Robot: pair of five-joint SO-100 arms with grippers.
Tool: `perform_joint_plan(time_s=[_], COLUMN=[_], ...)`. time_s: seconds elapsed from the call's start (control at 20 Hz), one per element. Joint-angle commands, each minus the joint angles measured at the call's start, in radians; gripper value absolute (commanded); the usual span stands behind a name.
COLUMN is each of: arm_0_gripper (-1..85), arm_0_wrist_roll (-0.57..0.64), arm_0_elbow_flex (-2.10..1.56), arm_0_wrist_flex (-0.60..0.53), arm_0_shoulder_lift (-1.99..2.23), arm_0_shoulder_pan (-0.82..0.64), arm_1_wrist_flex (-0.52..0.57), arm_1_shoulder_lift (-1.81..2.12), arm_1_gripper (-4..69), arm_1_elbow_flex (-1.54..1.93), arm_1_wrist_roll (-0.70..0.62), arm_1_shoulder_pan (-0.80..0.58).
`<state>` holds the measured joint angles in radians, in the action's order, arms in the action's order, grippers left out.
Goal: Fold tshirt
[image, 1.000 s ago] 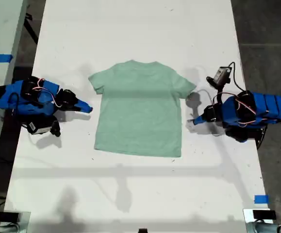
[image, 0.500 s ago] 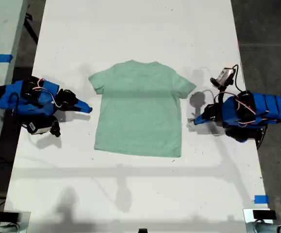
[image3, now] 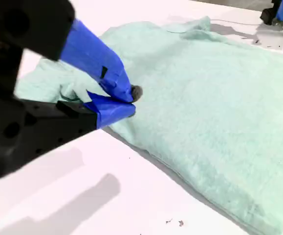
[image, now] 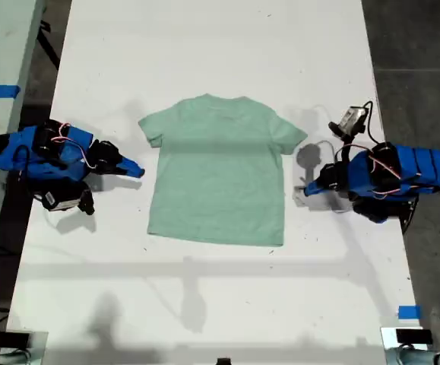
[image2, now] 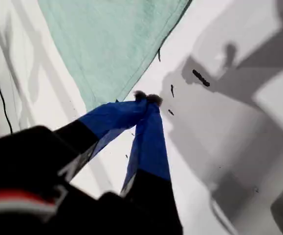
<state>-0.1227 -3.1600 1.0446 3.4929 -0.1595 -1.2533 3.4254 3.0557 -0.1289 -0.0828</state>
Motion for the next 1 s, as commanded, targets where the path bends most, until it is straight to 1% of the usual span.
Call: perform_joint_plan(time_s=[0.0, 0.1, 0.2, 0.3, 0.55, 0.75, 0.85, 0.95], arm_0_gripper=[0.1, 0.1, 0.1, 0.1, 0.1, 0.1, 0.1, 0.1], arm_0_wrist_roll=[0.000, 0.028, 0.120, 0.245, 0.572, 0.747, 0.807, 0.844], arm_0_elbow_flex=[0.127, 0.298, 0.508, 0.718, 1.085, 1.229, 1.290, 1.350], arm_0_wrist_flex=[-0.040, -0.040, 0.026, 0.132, 0.319, 0.382, 0.396, 0.414], arm_0_shoulder_lift=[-0.044, -0.296, -0.515, -0.693, -1.005, -1.172, -1.249, -1.312], arm_0_shoulder_pan=[0.003, -0.018, -0.097, -0.206, -0.506, -0.706, -0.779, -0.822], arm_1_wrist_flex=[-0.055, -0.055, -0.087, -0.127, -0.215, -0.284, -0.311, -0.342], arm_1_shoulder_lift=[-0.018, -0.221, -0.428, -0.603, -0.946, -1.132, -1.209, -1.281], arm_1_gripper=[-1.1, -1.1, -1.1, -1.1, -1.1, -1.2, -1.2, -1.2], arm_1_elbow_flex=[-0.153, -0.307, -0.497, -0.675, -1.039, -1.256, -1.348, -1.434], arm_1_wrist_roll=[-0.032, -0.094, -0.192, -0.307, -0.535, -0.655, -0.707, -0.761], arm_1_shoulder_pan=[-0.008, -0.052, -0.120, -0.207, -0.399, -0.522, -0.574, -0.626])
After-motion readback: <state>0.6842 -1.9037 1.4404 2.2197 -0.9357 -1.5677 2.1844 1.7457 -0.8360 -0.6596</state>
